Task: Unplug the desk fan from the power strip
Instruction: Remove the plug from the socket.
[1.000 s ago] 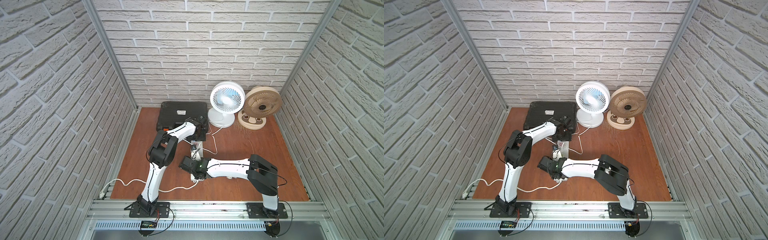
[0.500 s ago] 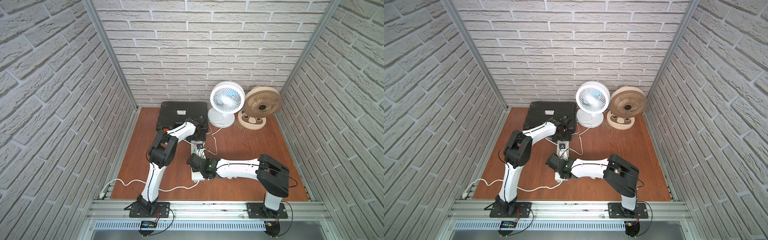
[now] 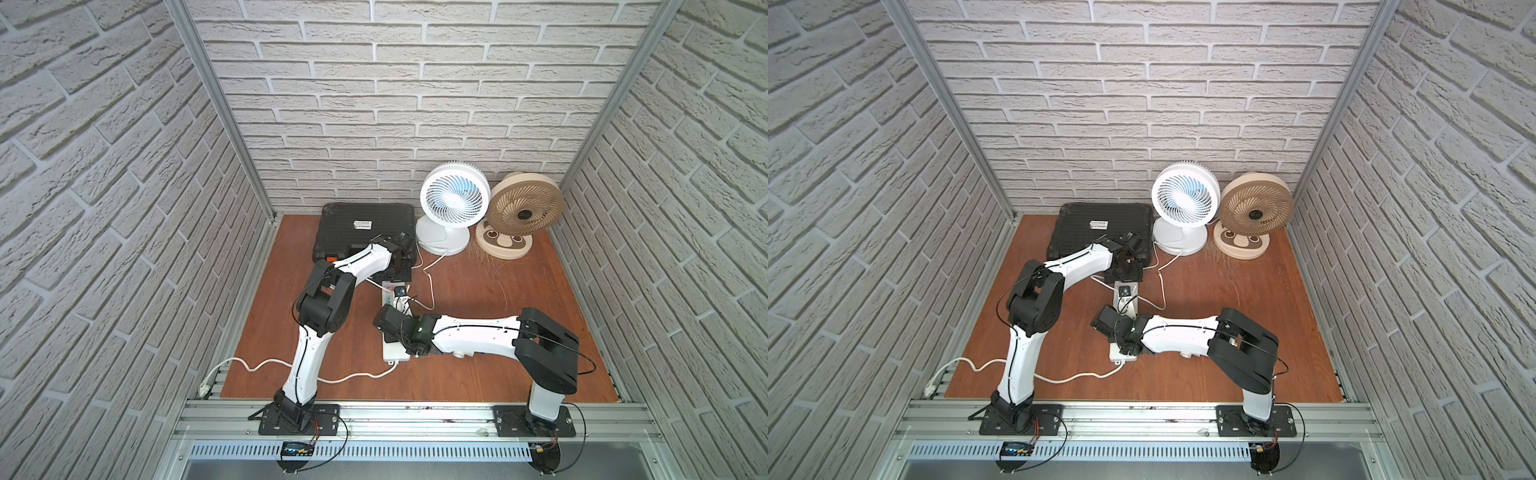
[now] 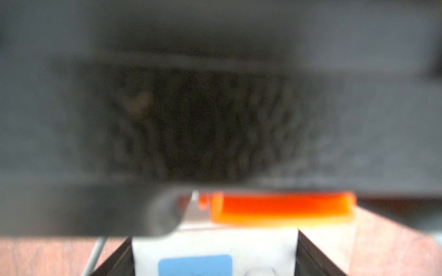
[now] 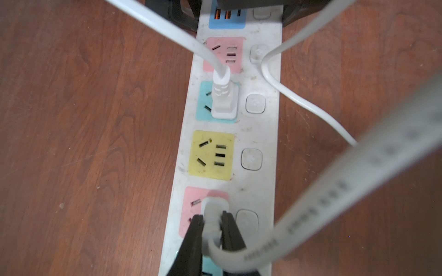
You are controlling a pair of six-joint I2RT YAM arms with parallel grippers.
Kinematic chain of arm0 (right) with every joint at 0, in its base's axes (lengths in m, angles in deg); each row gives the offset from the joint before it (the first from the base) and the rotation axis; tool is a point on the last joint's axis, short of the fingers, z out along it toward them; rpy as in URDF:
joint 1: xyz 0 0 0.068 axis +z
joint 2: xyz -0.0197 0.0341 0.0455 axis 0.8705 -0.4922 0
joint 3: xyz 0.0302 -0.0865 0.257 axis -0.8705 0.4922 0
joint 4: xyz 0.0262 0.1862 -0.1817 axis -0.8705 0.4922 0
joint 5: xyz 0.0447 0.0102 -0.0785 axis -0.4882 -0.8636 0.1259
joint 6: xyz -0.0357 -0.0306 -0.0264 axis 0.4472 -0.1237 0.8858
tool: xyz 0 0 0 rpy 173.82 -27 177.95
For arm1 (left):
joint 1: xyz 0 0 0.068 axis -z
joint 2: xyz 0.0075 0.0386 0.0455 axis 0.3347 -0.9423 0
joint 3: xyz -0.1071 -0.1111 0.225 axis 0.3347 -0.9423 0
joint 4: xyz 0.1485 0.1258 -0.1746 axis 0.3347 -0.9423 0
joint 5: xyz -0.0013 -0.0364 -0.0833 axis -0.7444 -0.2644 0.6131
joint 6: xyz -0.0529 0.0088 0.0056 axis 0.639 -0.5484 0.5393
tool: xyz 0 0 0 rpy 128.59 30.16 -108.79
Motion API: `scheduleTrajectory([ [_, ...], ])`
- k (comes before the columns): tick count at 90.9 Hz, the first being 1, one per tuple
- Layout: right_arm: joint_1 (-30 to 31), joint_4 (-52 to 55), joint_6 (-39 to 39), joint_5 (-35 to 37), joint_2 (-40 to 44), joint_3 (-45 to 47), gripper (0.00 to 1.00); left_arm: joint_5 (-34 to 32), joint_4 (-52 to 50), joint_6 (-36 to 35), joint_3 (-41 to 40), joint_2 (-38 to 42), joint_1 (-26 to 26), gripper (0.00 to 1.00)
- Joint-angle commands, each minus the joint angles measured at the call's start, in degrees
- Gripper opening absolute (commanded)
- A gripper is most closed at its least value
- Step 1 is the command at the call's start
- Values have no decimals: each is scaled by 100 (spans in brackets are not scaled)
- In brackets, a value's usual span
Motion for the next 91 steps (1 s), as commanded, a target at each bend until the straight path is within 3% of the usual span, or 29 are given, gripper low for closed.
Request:
scheduleTrajectory([
  [1, 157, 575, 203, 457, -178, -430, 3, 100, -405, -50, -380, -417, -117, 0],
  [34, 371, 1041, 411, 807, -575, -1075, 3, 117, -361, -58, -429, -417, -113, 0],
  [62, 326, 723, 253, 763, -328, -673, 3, 116, -344, -43, -446, -399, -118, 0],
  [91, -75, -85, -233, 70, 265, 311, 3, 113, -339, -51, -450, -392, -119, 0],
])
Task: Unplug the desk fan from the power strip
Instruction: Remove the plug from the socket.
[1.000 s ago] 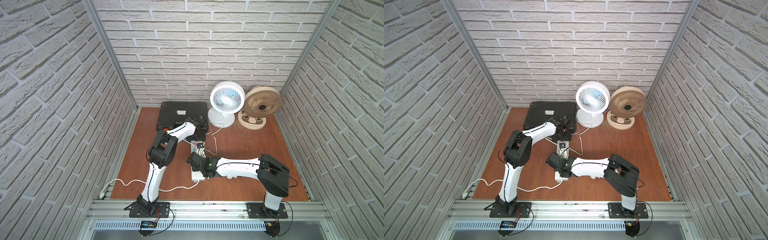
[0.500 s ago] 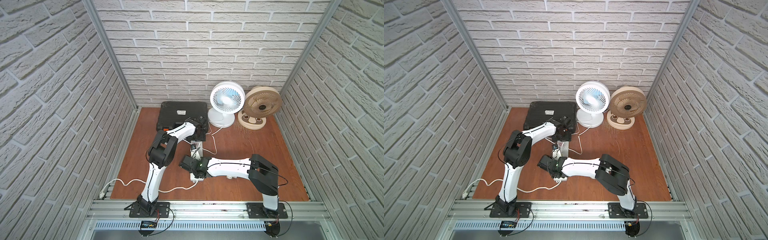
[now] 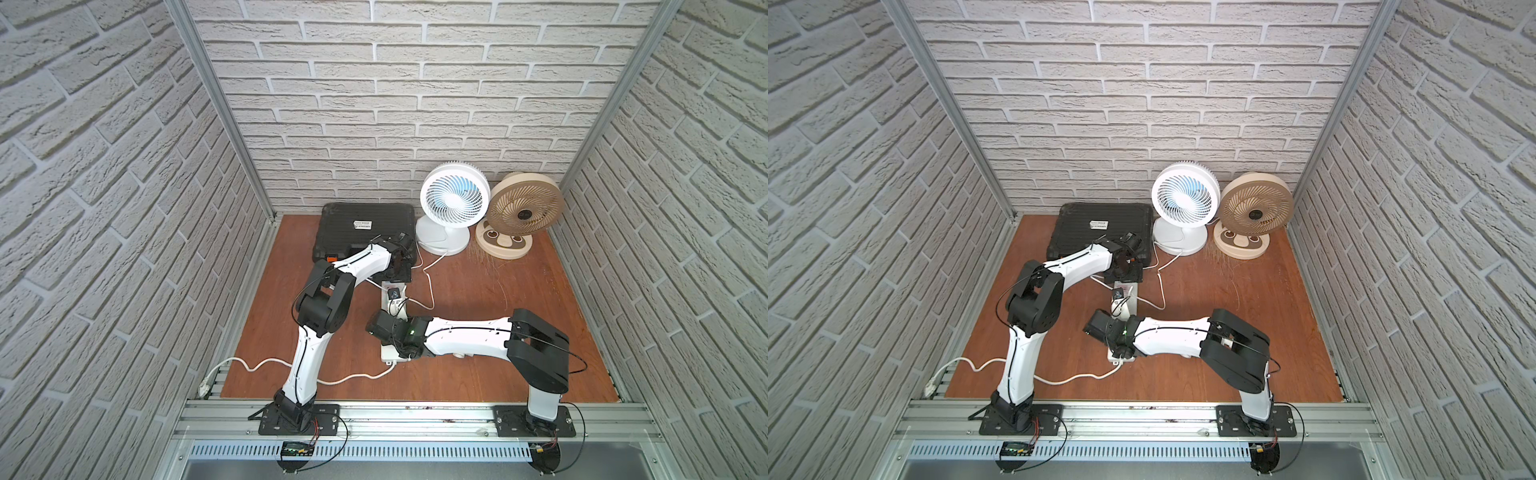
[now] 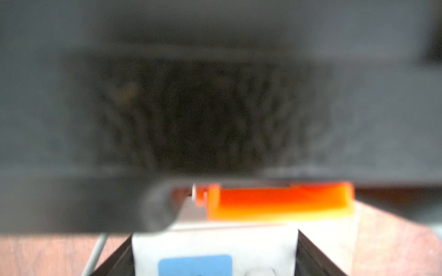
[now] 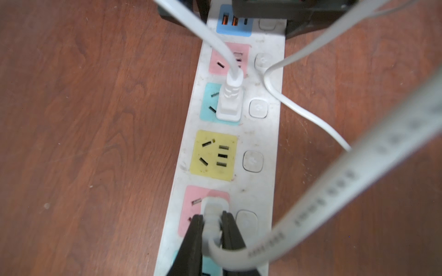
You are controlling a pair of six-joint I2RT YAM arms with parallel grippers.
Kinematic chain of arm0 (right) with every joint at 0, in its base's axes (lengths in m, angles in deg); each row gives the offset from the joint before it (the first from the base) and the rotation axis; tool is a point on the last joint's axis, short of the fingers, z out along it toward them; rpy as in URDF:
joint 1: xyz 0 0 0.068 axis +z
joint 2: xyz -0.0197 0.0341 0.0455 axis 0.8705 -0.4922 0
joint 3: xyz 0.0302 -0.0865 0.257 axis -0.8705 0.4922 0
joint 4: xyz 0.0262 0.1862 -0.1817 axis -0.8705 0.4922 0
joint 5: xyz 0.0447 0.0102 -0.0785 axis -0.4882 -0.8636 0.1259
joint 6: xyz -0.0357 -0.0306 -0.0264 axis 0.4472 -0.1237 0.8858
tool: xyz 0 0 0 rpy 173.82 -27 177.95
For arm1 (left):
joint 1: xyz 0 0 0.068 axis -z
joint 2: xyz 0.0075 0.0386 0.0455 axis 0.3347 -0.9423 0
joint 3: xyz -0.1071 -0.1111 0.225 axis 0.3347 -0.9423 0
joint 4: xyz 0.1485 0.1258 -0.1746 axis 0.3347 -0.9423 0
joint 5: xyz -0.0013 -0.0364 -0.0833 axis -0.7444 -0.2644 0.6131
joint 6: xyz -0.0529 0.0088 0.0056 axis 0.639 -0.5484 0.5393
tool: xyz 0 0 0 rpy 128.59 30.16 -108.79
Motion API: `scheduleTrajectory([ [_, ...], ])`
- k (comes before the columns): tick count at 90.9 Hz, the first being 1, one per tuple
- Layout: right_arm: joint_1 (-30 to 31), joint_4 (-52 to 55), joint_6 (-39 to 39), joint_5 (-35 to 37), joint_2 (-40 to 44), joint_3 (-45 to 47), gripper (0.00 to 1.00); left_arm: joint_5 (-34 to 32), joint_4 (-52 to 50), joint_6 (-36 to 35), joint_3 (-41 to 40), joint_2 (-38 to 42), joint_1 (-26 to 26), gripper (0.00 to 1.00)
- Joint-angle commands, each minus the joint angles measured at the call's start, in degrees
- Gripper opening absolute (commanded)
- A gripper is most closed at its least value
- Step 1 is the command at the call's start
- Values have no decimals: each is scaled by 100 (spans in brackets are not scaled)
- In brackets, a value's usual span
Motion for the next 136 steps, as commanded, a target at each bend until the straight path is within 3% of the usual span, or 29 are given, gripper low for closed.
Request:
scheduleTrajectory([
  [1, -148, -91, -256, -182, 364, 347, 3, 115, -402, 10, -378, -429, -122, 0],
  [27, -164, 18, -218, -218, 323, 274, 3, 115, -399, 9, -377, -429, -118, 0],
  [83, 199, 1312, 379, 486, -620, -1237, 3, 117, -439, -3, -335, -426, -119, 0],
  [114, 172, 1040, 339, 504, -281, -875, 3, 106, -468, -23, -323, -404, -123, 0],
  [136, -98, 463, 33, -70, 195, -143, 3, 66, -470, -42, -358, -369, -131, 0],
])
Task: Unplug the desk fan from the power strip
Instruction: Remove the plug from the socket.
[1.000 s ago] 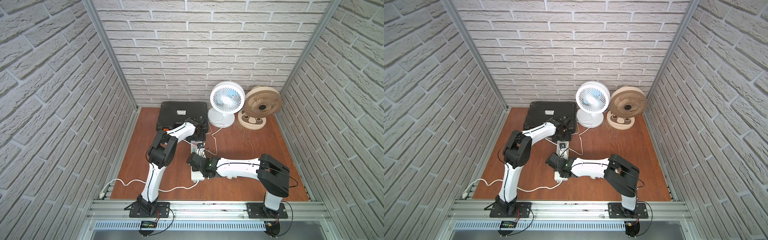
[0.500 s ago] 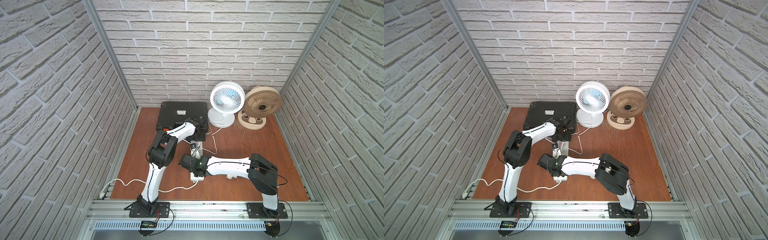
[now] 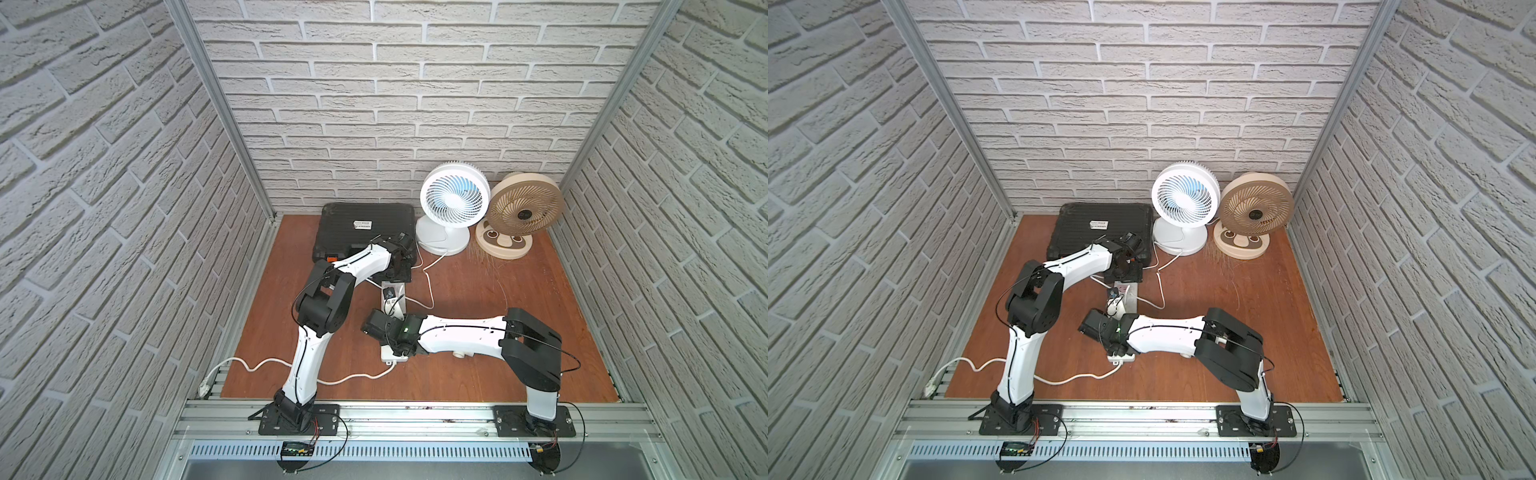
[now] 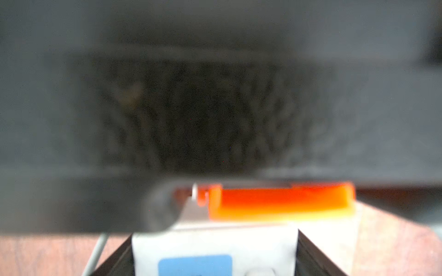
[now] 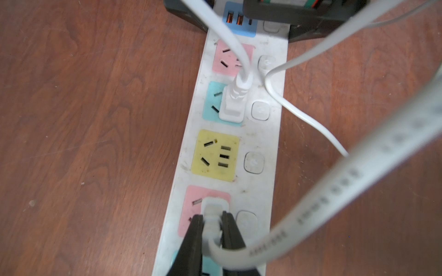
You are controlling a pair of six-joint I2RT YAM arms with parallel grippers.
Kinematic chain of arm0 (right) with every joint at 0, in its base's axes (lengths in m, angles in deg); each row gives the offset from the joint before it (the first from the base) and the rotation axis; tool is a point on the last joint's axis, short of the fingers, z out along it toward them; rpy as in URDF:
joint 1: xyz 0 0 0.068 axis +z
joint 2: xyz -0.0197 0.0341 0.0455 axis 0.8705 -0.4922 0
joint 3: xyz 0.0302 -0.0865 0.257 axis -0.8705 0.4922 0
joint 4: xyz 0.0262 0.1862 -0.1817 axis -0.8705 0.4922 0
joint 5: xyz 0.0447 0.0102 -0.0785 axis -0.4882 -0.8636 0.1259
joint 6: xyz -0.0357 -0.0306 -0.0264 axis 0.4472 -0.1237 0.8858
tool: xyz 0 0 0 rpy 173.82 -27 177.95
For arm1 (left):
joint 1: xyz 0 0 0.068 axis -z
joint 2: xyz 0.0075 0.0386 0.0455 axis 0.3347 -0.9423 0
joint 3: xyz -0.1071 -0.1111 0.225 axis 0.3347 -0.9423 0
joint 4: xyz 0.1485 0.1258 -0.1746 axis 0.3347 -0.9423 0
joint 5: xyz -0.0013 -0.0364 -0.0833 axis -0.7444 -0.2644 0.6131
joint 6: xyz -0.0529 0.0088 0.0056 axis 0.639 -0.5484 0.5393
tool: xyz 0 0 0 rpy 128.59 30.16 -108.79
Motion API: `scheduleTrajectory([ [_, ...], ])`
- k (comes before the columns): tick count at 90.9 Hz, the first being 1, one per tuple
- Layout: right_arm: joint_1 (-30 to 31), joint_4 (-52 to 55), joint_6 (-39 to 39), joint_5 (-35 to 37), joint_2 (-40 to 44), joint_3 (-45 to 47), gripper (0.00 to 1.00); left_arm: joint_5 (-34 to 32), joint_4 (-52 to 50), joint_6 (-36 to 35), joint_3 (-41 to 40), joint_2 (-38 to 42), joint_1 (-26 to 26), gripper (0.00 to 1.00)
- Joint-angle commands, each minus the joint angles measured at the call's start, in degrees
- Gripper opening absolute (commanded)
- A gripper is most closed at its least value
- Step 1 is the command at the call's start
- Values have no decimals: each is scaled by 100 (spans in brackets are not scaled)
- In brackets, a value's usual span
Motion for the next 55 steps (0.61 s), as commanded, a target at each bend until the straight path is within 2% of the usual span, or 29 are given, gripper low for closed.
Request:
scheduleTrajectory([
  [1, -167, -152, -203, -225, 481, 390, 3, 72, -469, -43, -356, -373, -131, 0],
  [22, -319, -405, -333, -399, 714, 757, 3, 84, -431, -43, -415, -348, -143, 0],
  [55, -229, -94, -158, -253, 512, 382, 3, 104, -393, -34, -448, -369, -147, 0],
])
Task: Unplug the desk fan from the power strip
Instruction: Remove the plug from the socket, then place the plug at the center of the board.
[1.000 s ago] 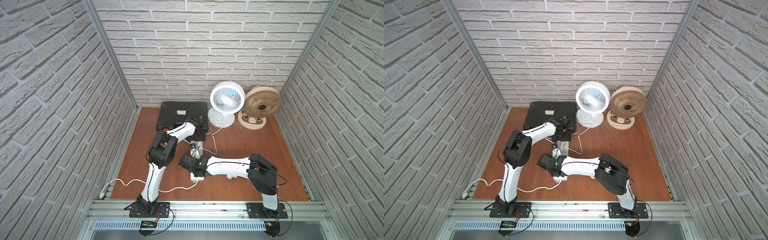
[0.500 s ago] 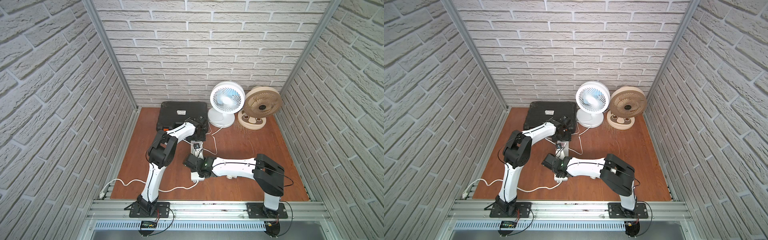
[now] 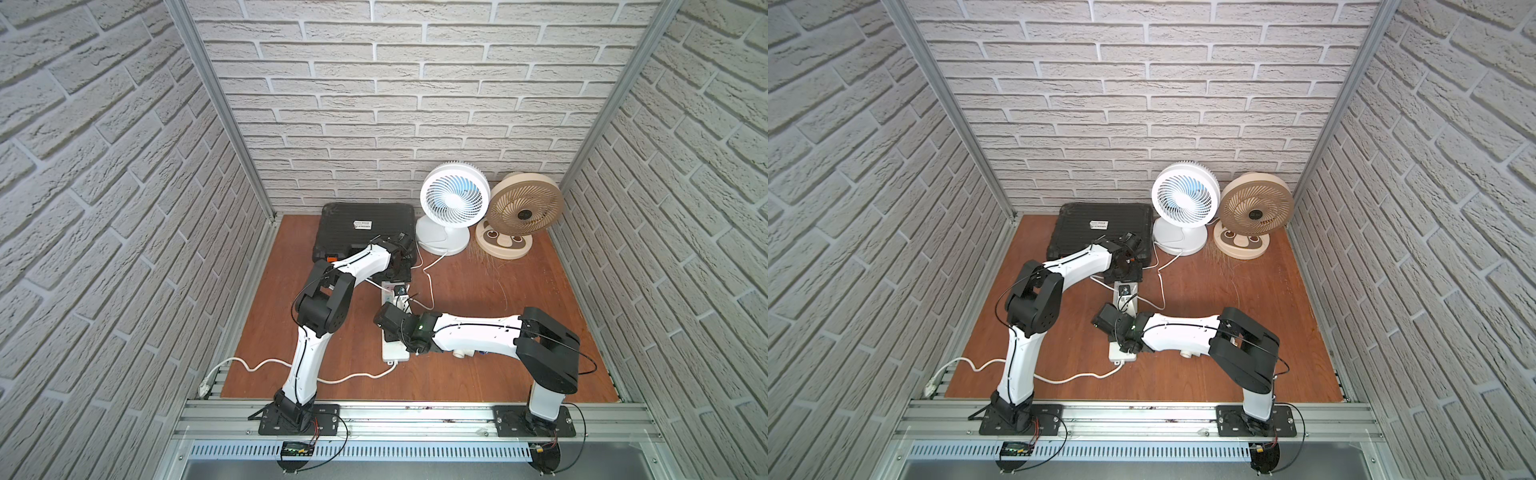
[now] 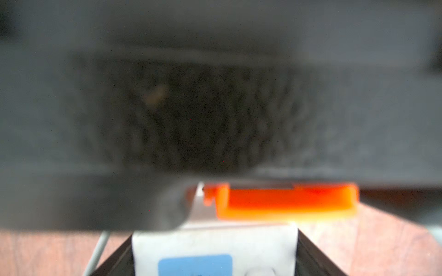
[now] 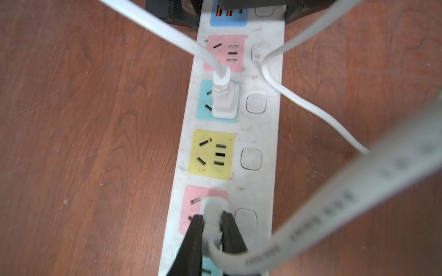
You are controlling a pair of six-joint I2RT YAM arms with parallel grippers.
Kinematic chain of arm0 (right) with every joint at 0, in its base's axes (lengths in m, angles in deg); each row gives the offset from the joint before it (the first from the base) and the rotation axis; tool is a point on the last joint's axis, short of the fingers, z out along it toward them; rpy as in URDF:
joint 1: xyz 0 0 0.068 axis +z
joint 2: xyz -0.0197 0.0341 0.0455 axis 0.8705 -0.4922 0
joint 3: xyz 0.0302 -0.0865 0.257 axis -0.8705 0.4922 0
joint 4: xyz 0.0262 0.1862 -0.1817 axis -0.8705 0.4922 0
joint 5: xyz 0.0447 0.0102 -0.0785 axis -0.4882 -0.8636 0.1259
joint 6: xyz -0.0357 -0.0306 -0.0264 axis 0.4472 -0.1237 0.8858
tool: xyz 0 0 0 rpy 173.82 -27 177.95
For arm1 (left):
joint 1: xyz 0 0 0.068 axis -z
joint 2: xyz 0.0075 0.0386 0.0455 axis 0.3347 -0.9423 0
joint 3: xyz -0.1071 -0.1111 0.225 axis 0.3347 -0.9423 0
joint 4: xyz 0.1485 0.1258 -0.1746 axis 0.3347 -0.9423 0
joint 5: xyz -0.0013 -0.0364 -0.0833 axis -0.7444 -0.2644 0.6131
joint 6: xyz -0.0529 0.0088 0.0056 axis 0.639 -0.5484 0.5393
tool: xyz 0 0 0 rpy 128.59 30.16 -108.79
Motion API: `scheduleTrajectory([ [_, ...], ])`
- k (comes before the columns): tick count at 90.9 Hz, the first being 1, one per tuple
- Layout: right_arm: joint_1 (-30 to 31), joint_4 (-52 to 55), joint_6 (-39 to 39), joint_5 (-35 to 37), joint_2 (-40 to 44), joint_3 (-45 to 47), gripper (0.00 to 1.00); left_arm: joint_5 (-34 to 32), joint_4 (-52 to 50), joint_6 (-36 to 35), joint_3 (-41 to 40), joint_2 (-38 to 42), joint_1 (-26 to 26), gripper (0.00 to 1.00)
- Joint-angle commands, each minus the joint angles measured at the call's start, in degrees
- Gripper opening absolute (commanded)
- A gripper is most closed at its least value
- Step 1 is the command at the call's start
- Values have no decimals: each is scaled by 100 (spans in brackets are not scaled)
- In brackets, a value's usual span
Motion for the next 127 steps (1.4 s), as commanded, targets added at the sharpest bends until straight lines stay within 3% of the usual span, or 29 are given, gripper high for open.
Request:
scheduleTrajectory([
  [1, 45, 524, 85, 368, 44, -222, 3, 103, -452, -71, -396, -393, -142, 0],
  [29, 394, 1284, 423, 862, -648, -1259, 3, 112, -438, -71, -400, -412, -144, 0],
  [45, 435, 1323, 479, 859, -719, -1373, 3, 106, -435, -71, -405, -410, -147, 0],
  [91, 166, 934, 561, 859, 147, -489, 3, 118, -420, -71, -430, -380, -146, 0],
  [127, -764, 791, 753, 666, 1149, 390, 3, 121, -432, -67, -418, -319, -156, 0],
])
